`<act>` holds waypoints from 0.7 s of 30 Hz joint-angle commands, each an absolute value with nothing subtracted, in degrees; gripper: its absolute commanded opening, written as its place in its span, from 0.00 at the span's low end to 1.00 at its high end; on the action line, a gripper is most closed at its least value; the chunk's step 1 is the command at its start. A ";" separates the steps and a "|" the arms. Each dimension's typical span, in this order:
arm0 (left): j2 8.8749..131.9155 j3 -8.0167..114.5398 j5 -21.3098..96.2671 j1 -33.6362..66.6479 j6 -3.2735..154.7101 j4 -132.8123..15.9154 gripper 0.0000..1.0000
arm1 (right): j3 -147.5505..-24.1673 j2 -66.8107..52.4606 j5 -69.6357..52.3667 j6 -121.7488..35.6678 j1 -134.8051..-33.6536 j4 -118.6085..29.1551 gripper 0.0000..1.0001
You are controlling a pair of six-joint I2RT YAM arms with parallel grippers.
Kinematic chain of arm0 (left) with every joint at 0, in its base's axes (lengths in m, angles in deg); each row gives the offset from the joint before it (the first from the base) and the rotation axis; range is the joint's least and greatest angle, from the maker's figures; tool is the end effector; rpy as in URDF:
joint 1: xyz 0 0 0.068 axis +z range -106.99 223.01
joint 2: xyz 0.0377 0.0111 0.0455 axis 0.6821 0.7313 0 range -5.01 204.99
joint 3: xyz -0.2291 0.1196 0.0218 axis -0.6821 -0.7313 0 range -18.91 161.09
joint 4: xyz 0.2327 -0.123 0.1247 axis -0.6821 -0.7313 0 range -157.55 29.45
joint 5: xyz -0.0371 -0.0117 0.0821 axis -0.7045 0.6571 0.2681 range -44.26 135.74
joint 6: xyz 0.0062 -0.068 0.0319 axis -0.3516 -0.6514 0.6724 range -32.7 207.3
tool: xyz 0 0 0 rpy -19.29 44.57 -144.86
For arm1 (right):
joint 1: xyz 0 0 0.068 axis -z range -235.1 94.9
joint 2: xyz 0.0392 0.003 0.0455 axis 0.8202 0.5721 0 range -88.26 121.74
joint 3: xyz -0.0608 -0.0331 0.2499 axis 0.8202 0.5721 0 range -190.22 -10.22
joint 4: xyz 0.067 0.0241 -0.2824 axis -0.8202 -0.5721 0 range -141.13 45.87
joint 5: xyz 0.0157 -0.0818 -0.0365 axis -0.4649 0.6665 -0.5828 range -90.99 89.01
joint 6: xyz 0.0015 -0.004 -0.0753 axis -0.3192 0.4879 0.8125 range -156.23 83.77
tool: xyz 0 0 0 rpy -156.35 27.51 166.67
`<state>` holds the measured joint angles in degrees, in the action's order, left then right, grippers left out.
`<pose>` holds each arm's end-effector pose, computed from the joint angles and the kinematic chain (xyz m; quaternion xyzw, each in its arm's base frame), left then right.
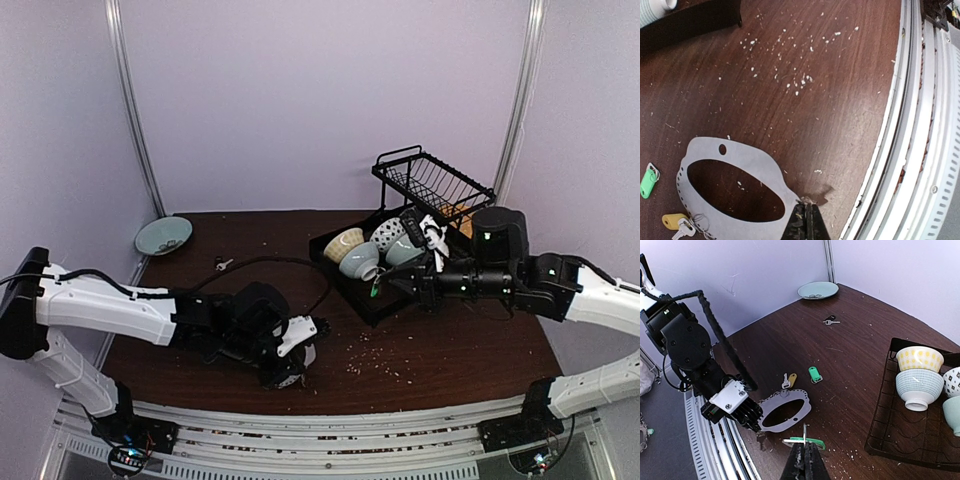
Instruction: Put the keys on the keyring
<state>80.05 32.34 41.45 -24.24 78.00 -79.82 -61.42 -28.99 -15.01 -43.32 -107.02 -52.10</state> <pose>0.1287 -0.3192 0.1488 0.4695 0.8235 -0.2238 0.2264 0.1760 0.2494 0.3115 -0.3701 0.7050 0.3789 0.4716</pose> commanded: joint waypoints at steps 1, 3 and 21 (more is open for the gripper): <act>83.35 34.48 41.99 -24.50 79.48 -76.70 0.00 | -58.97 -31.53 -13.27 -44.44 -106.72 -52.47 0.00; 84.72 34.46 42.56 -24.52 79.39 -76.08 0.00 | -58.35 -31.98 -13.21 -44.57 -106.76 -52.23 0.00; 91.56 35.61 44.38 -24.49 80.80 -72.12 0.00 | -57.81 -31.83 -11.91 -47.86 -106.67 -52.94 0.00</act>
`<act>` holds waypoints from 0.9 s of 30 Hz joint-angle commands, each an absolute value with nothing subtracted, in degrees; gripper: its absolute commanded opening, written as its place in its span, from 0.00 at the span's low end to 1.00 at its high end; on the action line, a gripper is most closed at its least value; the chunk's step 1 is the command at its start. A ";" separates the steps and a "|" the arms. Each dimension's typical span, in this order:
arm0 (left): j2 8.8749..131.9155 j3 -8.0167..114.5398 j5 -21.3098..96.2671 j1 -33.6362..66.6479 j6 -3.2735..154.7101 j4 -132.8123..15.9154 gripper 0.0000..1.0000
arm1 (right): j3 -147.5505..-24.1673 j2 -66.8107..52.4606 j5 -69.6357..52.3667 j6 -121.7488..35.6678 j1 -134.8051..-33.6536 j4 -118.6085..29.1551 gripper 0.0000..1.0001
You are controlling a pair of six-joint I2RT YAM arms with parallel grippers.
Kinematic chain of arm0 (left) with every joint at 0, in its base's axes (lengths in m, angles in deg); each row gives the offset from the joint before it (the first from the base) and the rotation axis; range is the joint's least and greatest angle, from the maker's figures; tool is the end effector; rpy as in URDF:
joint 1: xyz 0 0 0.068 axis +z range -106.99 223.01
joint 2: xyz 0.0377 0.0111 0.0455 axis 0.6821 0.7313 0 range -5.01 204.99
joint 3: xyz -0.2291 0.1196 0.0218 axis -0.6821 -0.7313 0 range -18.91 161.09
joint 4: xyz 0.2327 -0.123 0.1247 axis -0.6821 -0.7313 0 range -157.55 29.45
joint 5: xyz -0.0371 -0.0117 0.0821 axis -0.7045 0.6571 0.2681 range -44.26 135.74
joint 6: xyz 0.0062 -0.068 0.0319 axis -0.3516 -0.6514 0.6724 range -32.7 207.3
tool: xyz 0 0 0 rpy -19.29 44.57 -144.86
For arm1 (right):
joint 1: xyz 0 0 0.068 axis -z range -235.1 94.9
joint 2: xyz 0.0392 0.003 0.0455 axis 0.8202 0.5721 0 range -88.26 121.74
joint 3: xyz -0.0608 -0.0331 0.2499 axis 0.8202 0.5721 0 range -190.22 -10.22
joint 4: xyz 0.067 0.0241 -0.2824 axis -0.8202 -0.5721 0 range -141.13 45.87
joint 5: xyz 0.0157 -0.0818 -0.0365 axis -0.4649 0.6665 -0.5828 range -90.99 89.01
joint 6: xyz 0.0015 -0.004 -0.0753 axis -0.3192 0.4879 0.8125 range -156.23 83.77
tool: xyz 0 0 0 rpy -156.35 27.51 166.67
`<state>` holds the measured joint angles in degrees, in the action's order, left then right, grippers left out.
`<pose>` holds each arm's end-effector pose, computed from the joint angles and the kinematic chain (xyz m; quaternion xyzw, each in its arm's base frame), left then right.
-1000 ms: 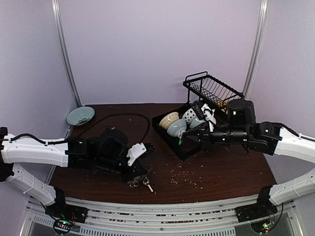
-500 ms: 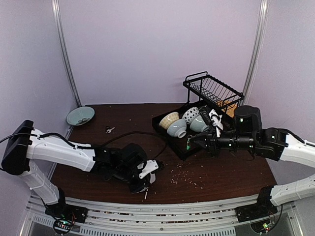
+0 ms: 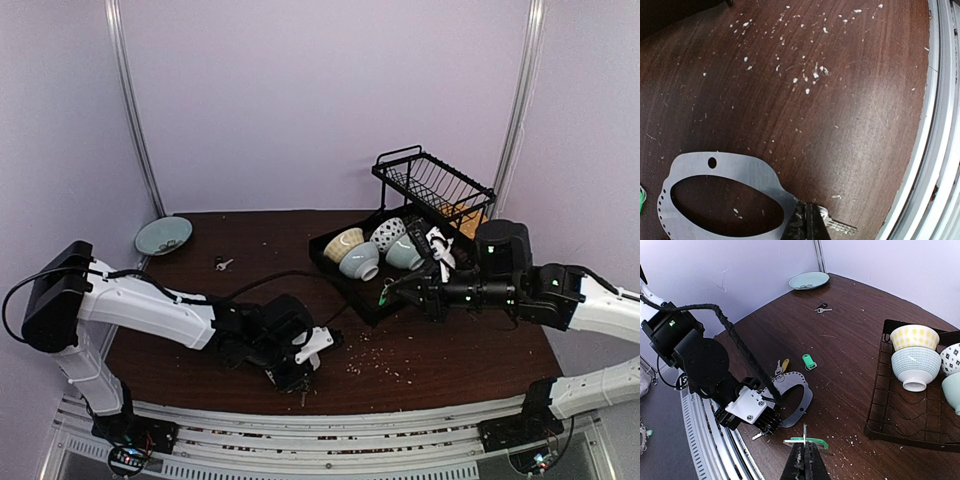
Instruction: Put the keys on the keyring
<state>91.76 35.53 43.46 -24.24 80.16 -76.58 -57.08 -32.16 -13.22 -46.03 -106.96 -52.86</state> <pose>0.1394 -0.3389 0.1029 0.4865 0.8299 -0.1800 0.2056 0.1702 0.2384 0.2938 -0.3470 0.7282 0.3736 0.4579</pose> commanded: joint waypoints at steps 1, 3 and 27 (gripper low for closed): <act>91.76 35.93 44.42 -24.49 80.74 -72.01 0.00 | -57.72 -31.64 -11.77 -48.44 -106.59 -52.92 0.00; 92.49 36.73 44.80 -24.49 80.67 -72.09 0.00 | -57.68 -31.48 -11.56 -49.63 -106.54 -53.11 0.00; 90.78 36.19 46.41 -24.41 74.11 -68.61 0.52 | -50.51 -36.97 -10.55 -64.28 -106.59 -57.87 0.00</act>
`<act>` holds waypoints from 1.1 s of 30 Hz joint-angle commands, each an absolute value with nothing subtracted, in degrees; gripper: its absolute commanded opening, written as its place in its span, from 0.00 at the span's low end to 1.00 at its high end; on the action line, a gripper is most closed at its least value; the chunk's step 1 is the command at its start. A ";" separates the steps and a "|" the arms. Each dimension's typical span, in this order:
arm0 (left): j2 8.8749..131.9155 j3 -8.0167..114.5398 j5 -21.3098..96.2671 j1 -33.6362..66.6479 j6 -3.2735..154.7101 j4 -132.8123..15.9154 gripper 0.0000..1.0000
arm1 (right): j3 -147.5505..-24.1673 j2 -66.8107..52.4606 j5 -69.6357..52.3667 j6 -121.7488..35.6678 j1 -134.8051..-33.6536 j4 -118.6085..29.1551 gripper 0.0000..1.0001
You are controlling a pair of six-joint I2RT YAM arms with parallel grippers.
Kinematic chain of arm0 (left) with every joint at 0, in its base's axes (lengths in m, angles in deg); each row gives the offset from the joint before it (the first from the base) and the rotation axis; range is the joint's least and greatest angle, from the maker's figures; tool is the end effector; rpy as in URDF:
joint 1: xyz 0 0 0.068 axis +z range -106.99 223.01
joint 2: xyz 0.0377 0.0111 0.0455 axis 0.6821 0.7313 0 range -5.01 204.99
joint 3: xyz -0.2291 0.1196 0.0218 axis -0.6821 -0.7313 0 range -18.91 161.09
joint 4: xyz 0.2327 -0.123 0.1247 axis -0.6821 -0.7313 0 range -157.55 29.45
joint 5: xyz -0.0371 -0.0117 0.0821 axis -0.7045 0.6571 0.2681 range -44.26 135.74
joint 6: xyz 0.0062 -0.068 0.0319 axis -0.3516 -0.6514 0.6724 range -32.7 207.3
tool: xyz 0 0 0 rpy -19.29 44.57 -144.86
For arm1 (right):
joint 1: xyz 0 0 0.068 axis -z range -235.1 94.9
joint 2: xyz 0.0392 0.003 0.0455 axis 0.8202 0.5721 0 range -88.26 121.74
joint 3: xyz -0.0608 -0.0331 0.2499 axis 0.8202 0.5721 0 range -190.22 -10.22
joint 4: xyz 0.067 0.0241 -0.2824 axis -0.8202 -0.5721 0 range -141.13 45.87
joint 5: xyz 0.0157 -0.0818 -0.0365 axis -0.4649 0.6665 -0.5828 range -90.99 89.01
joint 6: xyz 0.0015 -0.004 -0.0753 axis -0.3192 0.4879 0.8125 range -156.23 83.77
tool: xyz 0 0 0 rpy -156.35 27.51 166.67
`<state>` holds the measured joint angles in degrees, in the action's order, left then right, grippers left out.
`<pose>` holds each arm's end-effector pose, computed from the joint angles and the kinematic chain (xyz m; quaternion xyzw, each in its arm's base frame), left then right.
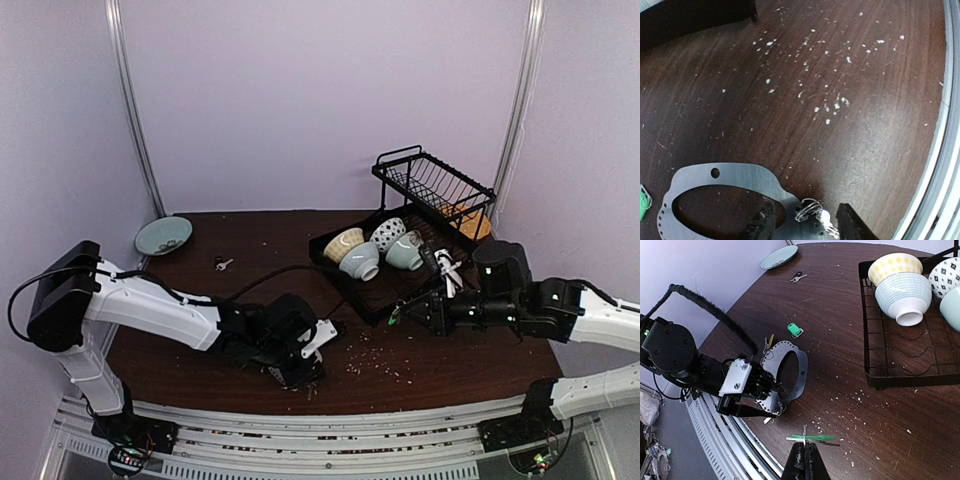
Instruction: Put the keys on the keyring
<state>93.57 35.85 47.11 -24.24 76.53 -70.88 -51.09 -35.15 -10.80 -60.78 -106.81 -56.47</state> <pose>0.1479 -0.3488 0.1011 0.4469 0.8399 -0.1848 0.2463 0.1633 0.2242 0.2566 -0.2417 0.8041 0.3890 0.3791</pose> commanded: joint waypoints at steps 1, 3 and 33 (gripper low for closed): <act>89.84 35.98 45.81 -24.36 73.84 -68.41 0.55 | -50.17 -37.70 -10.65 -64.57 -106.60 -58.00 0.00; 87.91 35.97 46.63 -24.37 72.42 -68.90 0.59 | -49.55 -38.78 -10.50 -65.18 -106.57 -57.96 0.00; 75.73 22.53 44.69 -0.41 56.86 -71.68 0.61 | -56.84 -27.48 -17.32 -49.52 -106.52 -54.29 0.00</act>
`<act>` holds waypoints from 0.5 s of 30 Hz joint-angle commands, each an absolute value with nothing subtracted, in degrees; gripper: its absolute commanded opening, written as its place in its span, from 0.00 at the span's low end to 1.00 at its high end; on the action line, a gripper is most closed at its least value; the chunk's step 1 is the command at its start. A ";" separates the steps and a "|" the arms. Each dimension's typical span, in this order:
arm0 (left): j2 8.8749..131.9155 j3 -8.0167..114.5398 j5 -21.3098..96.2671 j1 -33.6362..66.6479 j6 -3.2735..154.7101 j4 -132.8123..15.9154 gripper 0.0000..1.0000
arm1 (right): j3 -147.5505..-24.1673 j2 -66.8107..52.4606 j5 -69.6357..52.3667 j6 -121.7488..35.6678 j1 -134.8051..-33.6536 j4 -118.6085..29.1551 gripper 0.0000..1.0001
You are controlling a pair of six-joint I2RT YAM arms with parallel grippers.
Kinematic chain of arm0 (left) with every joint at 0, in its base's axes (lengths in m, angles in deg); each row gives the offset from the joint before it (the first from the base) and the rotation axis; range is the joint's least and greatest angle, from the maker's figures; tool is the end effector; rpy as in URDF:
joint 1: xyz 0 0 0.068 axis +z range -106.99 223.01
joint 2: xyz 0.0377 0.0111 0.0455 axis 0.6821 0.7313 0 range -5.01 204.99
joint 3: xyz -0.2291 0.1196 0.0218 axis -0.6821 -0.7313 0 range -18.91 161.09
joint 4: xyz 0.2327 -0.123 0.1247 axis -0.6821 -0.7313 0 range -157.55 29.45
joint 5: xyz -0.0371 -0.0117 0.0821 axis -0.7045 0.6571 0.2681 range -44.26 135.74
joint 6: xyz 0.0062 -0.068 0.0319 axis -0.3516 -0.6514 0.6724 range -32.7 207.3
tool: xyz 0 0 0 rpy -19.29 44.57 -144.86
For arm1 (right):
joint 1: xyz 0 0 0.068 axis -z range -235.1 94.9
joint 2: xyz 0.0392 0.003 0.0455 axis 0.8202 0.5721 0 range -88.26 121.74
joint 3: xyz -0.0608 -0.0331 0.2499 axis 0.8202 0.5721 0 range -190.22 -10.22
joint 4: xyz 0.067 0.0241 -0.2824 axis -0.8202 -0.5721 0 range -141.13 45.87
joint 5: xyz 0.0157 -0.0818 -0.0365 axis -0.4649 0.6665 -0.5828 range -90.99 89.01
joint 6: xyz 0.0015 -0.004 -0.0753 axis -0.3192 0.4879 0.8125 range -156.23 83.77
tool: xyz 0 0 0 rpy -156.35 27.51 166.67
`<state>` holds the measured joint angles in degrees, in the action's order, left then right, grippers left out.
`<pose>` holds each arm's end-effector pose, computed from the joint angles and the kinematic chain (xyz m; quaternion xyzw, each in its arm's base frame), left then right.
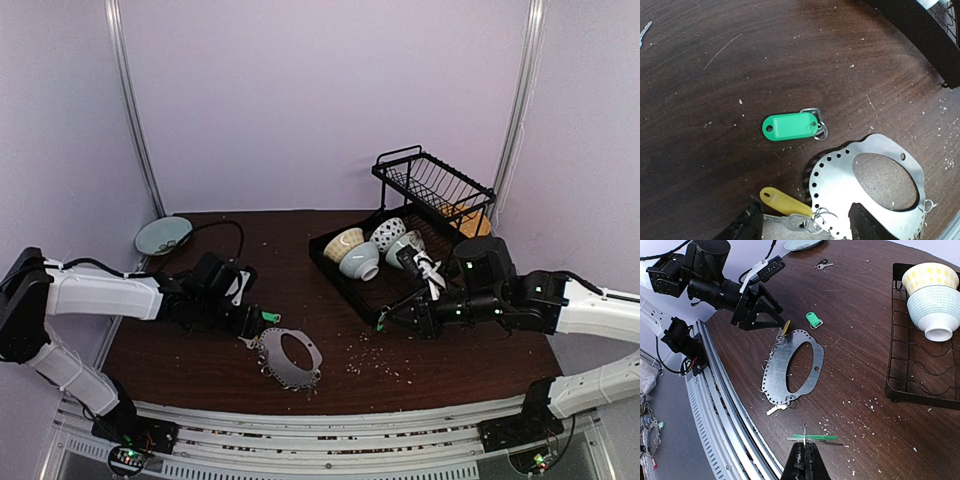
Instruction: Put the keys on the keyring
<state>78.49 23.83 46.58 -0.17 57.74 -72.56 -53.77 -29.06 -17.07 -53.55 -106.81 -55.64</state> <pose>0.2365 -0.2207 0.1173 0.1100 0.9413 -0.1836 0.2612 0.1688 0.2421 0.2497 -0.3194 0.7857 0.3908 0.3577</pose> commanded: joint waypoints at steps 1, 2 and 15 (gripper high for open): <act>74.08 21.67 43.76 -0.42 56.75 -71.82 0.59 | -57.15 -27.02 -17.68 -48.82 -106.55 -53.99 0.00; 73.10 21.13 43.46 -0.41 56.37 -72.88 0.58 | -57.36 -26.59 -17.95 -48.08 -106.58 -53.71 0.00; 71.04 17.62 40.70 -8.90 54.80 -70.29 0.41 | -59.40 -21.17 -21.10 -41.95 -106.53 -49.78 0.00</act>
